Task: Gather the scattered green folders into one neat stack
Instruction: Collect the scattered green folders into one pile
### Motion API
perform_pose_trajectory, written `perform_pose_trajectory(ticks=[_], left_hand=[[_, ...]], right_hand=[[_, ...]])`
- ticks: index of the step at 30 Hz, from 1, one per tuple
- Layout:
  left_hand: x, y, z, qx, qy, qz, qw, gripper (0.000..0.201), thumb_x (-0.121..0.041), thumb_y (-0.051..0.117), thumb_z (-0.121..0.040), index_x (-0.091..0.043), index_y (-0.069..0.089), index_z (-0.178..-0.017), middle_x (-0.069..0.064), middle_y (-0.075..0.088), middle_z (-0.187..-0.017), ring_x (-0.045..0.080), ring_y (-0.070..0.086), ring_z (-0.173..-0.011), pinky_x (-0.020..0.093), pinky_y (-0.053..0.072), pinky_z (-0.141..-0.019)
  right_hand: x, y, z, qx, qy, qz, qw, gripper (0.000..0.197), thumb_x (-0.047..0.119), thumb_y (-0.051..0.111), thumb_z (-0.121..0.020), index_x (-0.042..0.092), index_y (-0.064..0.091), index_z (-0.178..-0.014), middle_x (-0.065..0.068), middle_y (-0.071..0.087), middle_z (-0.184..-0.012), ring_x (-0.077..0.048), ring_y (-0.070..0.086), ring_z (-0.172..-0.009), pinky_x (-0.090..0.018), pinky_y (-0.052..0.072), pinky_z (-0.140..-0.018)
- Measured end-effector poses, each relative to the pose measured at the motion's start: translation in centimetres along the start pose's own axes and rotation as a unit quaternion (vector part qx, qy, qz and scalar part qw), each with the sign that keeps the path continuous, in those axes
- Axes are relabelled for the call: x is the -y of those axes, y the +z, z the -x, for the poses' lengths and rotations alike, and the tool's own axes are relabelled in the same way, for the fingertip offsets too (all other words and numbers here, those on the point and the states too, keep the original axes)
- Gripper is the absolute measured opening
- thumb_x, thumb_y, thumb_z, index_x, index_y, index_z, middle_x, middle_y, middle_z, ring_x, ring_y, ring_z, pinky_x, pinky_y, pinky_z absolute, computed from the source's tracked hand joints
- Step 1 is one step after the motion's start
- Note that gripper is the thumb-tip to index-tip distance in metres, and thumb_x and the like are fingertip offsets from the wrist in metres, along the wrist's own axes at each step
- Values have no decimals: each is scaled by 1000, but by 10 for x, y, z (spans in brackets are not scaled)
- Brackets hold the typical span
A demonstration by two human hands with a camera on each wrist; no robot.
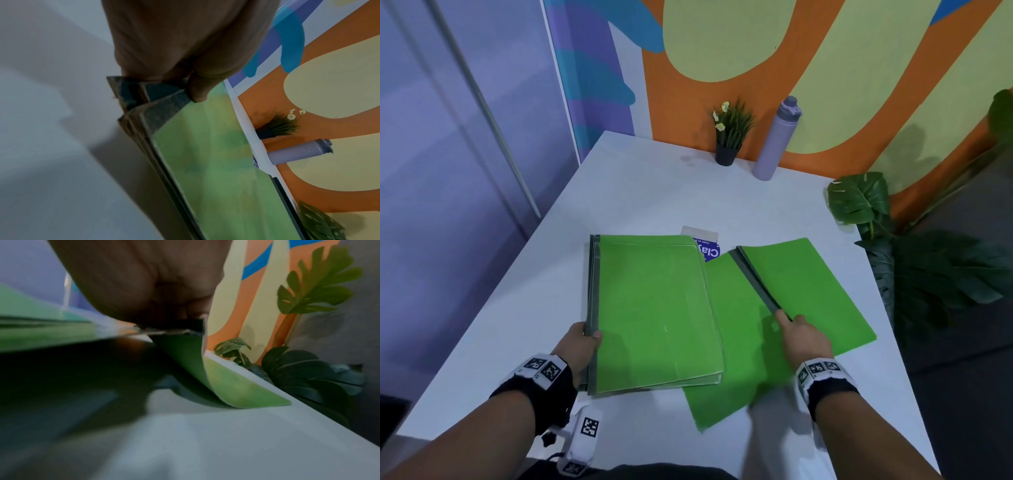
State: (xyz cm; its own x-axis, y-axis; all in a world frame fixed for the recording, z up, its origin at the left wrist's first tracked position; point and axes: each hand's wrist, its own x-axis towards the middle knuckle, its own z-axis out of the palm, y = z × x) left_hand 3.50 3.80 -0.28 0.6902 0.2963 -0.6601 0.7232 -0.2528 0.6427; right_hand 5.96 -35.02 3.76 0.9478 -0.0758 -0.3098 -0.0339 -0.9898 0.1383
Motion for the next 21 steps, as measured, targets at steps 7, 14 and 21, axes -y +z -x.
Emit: perform_pose_trajectory(ticks=[7, 14, 21], left_hand=[[6, 2, -15, 8, -19, 36, 999, 41, -15, 52, -94, 7, 46, -128, 23, 59, -109, 36, 56, -98, 49, 46, -95], [-6, 13, 0, 75, -30, 7, 997, 9, -4, 56, -90, -2, 55, -99, 21, 59, -104, 34, 61, -91, 44, 58, -79], [-6, -1, -1, 39, -59, 52, 996, 19, -2, 54, -91, -9, 54, -74, 22, 59, -102, 34, 61, -86, 51, 58, -85]], right_hand=[[-13, -65, -16, -338, 77, -99, 933, 47, -11, 58, -64, 6, 57, -108, -17, 60, -75, -37, 56, -70, -37, 34, -53], [15, -119, -15, -565, 49, -72, 820, 50, -8, 36, -58, 18, 66, -88, -2, 59, -64, -27, 50, -62, -32, 22, -60], [37, -130, -15, -617, -28, -96, 781, 52, -12, 44, -61, 18, 66, -97, -3, 60, -72, -26, 43, -67, -36, 26, -58]])
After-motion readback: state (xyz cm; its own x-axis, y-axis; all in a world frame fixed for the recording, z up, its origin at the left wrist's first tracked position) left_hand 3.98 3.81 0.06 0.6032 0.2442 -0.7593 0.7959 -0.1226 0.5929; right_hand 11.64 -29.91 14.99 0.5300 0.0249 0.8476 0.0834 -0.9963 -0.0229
